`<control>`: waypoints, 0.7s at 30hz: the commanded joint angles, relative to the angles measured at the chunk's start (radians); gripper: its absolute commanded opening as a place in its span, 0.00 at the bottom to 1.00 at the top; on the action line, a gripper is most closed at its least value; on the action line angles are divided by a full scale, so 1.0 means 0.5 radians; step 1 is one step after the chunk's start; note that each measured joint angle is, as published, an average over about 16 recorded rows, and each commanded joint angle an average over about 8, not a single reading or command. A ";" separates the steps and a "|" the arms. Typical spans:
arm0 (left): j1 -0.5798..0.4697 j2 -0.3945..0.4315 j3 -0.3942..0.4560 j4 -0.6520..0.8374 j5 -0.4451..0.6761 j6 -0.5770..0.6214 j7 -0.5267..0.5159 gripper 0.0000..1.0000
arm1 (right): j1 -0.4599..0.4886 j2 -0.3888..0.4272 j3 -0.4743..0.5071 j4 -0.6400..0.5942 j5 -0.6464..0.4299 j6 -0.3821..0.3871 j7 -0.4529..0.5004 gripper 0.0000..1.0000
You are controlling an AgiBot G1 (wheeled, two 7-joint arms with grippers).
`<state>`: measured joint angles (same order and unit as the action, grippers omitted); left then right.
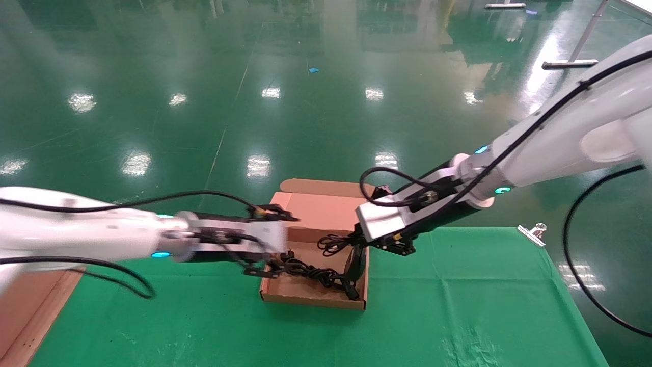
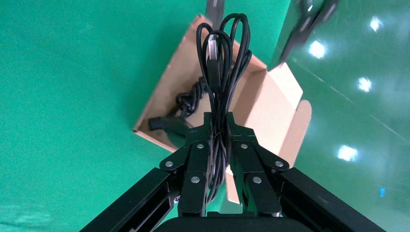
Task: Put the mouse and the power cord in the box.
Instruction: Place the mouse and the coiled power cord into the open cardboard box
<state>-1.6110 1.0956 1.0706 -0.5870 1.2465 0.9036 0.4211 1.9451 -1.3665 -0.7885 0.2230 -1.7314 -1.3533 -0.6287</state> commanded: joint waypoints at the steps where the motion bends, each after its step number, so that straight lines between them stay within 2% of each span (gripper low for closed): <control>1: 0.006 -0.105 -0.069 -0.016 -0.114 0.108 0.109 1.00 | -0.033 -0.009 -0.019 0.091 -0.004 0.036 0.049 0.00; 6: 0.056 -0.293 -0.163 0.063 -0.269 0.258 0.236 1.00 | -0.153 -0.016 -0.147 0.394 0.052 0.264 0.220 0.00; 11: 0.148 -0.446 -0.244 0.169 -0.418 0.389 0.321 1.00 | -0.288 -0.017 -0.310 0.621 0.118 0.615 0.350 0.00; 16: 0.190 -0.522 -0.300 0.274 -0.509 0.468 0.413 1.00 | -0.421 -0.019 -0.509 0.733 0.166 0.914 0.443 0.00; 21: 0.182 -0.539 -0.323 0.363 -0.533 0.492 0.494 1.00 | -0.533 -0.018 -0.713 0.773 0.207 1.084 0.518 0.00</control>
<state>-1.5189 0.8310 0.9109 -0.4080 0.9819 1.1453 0.6643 1.6857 -1.3749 -1.1387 0.6018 -1.6303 -0.8232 -0.3732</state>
